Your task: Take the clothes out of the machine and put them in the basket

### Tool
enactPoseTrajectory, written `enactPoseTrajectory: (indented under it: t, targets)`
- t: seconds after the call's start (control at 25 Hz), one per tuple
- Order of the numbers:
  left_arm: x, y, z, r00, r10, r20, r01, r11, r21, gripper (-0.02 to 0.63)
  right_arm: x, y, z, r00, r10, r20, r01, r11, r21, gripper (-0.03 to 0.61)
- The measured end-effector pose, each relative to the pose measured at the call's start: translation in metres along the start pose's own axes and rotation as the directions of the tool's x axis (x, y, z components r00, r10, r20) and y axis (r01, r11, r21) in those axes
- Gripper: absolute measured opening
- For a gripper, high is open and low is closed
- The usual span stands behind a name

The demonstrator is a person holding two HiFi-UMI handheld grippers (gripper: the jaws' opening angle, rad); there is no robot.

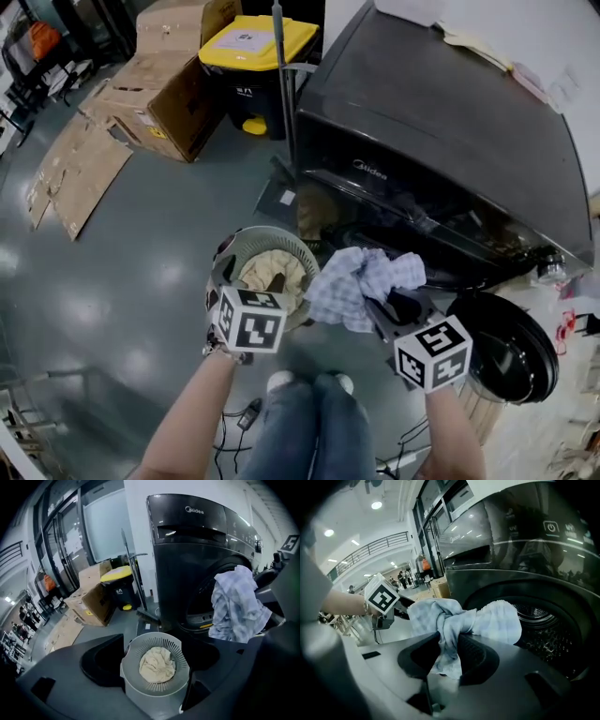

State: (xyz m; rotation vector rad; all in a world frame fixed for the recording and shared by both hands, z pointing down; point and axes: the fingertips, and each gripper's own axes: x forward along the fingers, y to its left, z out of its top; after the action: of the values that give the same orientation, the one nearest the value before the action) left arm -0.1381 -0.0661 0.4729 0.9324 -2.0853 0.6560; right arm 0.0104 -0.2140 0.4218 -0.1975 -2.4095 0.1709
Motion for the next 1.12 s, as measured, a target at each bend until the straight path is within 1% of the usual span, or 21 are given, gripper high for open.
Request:
enactPoseTrajectory:
  t: [0.16, 0.28, 0.44, 0.64, 0.76, 0.92, 1.0, 1.12]
  targets:
    - [-0.015, 0.021, -0.005, 1.000, 0.017, -0.012, -0.017, 0.999, -0.029, 0.376, 0.013, 0.024, 0.018, 0.999, 0.049, -0.015, -0.049, 0.999, -0.012, 0.114]
    - [-0.018, 0.041, -0.019, 0.999, 0.033, -0.032, -0.034, 0.998, -0.056, 0.376, 0.033, 0.047, 0.023, 0.996, 0.082, -0.024, -0.082, 0.997, -0.003, 0.114]
    - [-0.027, 0.068, -0.044, 0.997, 0.051, -0.062, -0.056, 0.995, -0.079, 0.376, 0.058, 0.082, 0.024, 0.991, 0.131, -0.038, -0.131, 0.991, 0.011, 0.114]
    - [-0.035, 0.104, -0.073, 0.995, 0.078, -0.055, -0.085, 0.986, -0.144, 0.376, 0.092, 0.118, 0.021, 0.980, 0.185, -0.075, -0.188, 0.982, -0.026, 0.114]
    - [-0.037, 0.117, -0.089, 0.994, 0.089, -0.061, -0.098, 0.981, -0.167, 0.376, 0.112, 0.132, 0.019, 0.974, 0.207, -0.089, -0.212, 0.976, -0.042, 0.115]
    - [-0.034, 0.127, -0.107, 0.992, 0.096, -0.076, -0.109, 0.976, -0.188, 0.375, 0.140, 0.146, 0.013, 0.974, 0.218, -0.063, -0.222, 0.973, -0.063, 0.115]
    - [-0.031, 0.130, -0.115, 0.992, 0.099, -0.083, -0.114, 0.972, -0.204, 0.376, 0.157, 0.147, 0.006, 0.975, 0.211, -0.064, -0.214, 0.976, -0.043, 0.117]
    - [-0.026, 0.134, -0.124, 0.990, 0.104, -0.094, -0.122, 0.969, -0.214, 0.375, 0.188, 0.144, -0.008, 0.976, 0.196, -0.092, -0.196, 0.980, 0.008, 0.120]
